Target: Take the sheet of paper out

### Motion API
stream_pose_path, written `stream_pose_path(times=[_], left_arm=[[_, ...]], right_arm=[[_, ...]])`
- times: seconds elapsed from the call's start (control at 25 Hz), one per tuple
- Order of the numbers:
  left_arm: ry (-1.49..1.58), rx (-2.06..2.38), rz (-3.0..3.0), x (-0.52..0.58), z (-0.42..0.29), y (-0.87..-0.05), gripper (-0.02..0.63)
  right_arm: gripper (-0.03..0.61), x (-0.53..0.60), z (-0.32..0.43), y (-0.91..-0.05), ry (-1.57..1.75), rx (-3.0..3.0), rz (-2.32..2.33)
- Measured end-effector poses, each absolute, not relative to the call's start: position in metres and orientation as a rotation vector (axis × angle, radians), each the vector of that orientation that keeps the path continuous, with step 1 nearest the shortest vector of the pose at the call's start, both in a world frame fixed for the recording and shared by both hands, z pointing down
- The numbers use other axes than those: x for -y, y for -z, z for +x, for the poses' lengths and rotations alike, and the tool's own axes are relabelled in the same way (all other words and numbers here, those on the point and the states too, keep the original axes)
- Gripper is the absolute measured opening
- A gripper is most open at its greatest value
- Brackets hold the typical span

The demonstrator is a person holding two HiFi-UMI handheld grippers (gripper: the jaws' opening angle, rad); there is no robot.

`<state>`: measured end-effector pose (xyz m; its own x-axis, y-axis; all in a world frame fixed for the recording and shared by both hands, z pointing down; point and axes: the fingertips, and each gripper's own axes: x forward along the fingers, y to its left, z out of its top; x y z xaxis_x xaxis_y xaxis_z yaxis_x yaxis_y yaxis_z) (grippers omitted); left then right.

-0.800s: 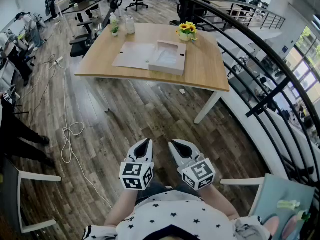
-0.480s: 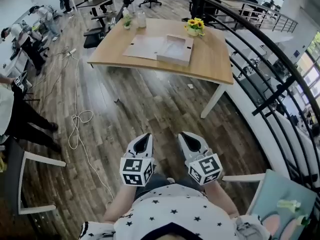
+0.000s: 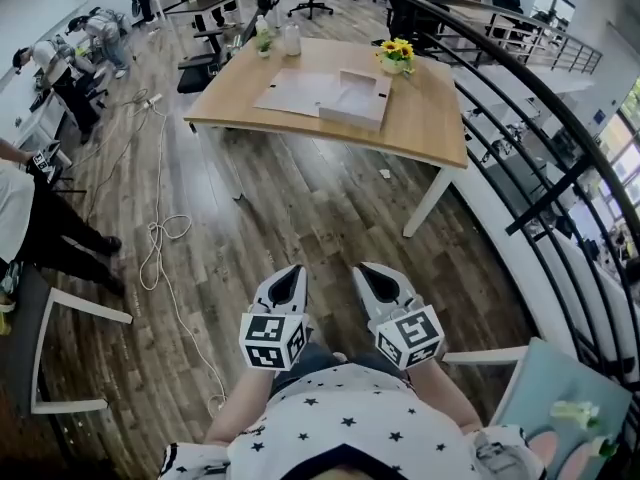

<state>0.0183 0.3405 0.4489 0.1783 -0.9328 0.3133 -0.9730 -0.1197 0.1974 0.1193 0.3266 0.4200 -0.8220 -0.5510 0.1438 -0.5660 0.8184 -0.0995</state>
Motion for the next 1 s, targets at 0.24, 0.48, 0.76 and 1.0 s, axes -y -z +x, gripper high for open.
stream_pose_path(times=[0.24,0.48,0.76,1.0], left_arm=[[-0.154,1.808,2.096,-0.339,0.024,-0.449,0.003],[-0.149,1.82,2.084,-0.341,0.029,-0.45,0.005],[-0.155,1.842,2.057,-0.345,0.031,-0.45,0.006],[-0.15,1.835,2.058,-0.334,0.026,-0.451,0.033]], right_arm=[[0.006,-0.327,0.127,-0.421,-0.216,2.896,0.883],[0.006,-0.326,0.133,-0.425,-0.233,2.886,0.889],[0.006,-0.329,0.134,-0.429,-0.247,2.879,0.847],[0.028,-0.322,0.123,-0.434,-0.263,2.879,0.784]])
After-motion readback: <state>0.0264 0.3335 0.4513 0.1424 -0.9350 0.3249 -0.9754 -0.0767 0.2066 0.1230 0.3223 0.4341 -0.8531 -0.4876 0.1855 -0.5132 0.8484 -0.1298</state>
